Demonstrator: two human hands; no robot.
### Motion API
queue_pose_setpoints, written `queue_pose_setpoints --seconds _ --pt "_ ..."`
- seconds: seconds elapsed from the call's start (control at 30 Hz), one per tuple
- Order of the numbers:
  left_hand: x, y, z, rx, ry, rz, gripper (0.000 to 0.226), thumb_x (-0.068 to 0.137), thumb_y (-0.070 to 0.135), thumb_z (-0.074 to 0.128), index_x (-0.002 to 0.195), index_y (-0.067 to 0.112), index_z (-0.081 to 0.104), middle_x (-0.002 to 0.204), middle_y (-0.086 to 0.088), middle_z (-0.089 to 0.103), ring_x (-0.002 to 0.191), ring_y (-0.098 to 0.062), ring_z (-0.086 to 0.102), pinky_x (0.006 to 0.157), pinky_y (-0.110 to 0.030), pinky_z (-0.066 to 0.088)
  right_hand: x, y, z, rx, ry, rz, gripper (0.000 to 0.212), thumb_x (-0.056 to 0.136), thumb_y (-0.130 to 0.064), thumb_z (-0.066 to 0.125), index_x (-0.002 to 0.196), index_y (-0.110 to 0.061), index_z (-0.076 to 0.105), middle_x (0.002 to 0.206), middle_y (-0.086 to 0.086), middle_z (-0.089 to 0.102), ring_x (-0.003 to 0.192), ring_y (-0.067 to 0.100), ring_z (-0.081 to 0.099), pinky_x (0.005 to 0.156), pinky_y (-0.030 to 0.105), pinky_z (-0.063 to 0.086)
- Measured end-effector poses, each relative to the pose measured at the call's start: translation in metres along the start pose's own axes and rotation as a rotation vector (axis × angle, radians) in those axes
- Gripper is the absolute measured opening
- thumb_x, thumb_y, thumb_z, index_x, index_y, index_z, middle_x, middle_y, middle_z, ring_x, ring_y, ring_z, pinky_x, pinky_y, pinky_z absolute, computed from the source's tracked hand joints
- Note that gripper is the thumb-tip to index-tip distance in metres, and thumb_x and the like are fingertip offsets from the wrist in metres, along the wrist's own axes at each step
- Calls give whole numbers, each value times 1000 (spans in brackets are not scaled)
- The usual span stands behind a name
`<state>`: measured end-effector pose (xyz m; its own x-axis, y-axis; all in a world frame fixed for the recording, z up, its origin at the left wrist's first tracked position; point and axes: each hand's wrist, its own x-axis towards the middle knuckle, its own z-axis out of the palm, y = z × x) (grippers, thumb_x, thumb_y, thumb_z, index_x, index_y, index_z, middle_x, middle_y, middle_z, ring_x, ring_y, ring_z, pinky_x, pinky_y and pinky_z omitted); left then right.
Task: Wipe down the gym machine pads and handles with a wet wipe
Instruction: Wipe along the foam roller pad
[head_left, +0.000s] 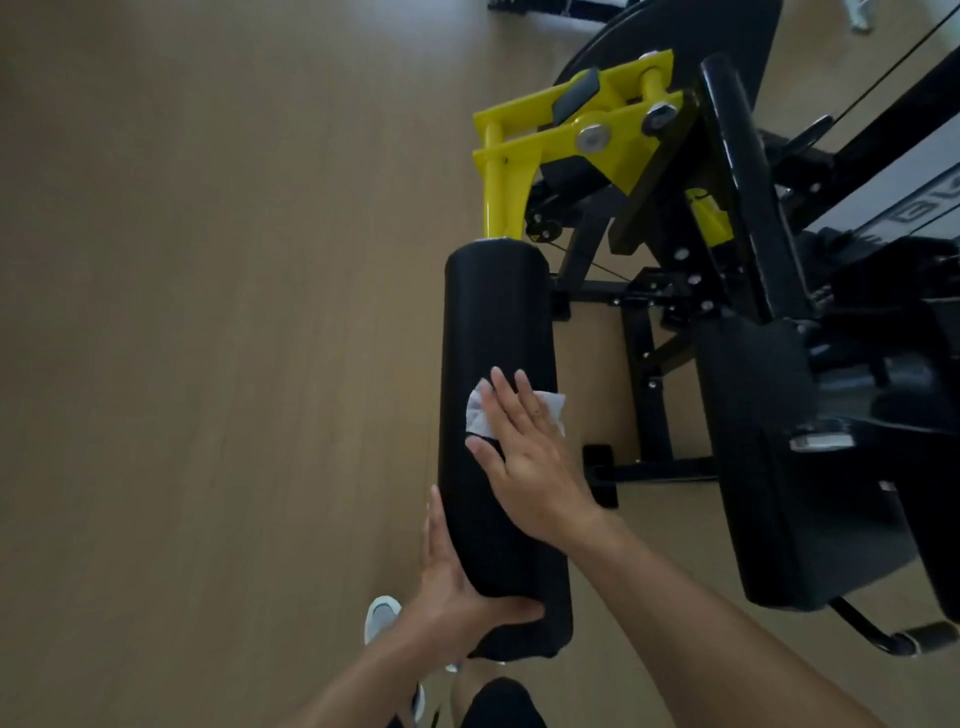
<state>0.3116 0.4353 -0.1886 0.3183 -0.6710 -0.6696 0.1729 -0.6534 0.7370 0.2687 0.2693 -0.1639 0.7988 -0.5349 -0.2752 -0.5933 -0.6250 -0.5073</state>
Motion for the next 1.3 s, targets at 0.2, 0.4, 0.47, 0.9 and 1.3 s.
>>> queue_pose_setpoints --seconds 0.2,0.4,0.47,0.9,1.3 --pt "4 -1 -2 25 0 -59 163 40 53 97 143 56 -28 155 22 8 144 -13 22 120 -50 34 61 16 -12 -184 61 -165 57 109 -39 20 162 -16 17 168 -9 -6 155 10 -22 123 28 -20" --pt "1 5 -3 26 -7 -39 166 39 56 97 146 53 -29 163 19 -3 153 -16 9 124 -51 25 8 7 4 -145 78 -269 48 111 -30 30 155 -15 39 168 -7 15 157 11 -13 127 32 -13" --pt "0 5 -1 36 -9 -40 170 36 56 98 150 47 -28 165 18 -7 155 -15 5 125 -48 23 -28 7 17 -177 30 -413 44 108 -27 37 149 -16 51 164 -5 32 159 15 1 129 39 -1" --pt "2 1 -3 44 -21 -84 164 40 54 98 139 62 -32 160 20 7 149 -18 21 119 -52 35 107 17 -32 -252 65 -236 47 112 -27 29 157 -17 38 169 -8 16 156 19 -22 120 29 -25" --pt "-13 10 1 170 83 -69 167 39 65 93 153 41 -27 166 15 -11 156 -17 1 124 -50 24 -14 23 -53 501 254 84 49 104 -32 58 151 -34 47 157 -14 43 148 4 32 123 35 30"
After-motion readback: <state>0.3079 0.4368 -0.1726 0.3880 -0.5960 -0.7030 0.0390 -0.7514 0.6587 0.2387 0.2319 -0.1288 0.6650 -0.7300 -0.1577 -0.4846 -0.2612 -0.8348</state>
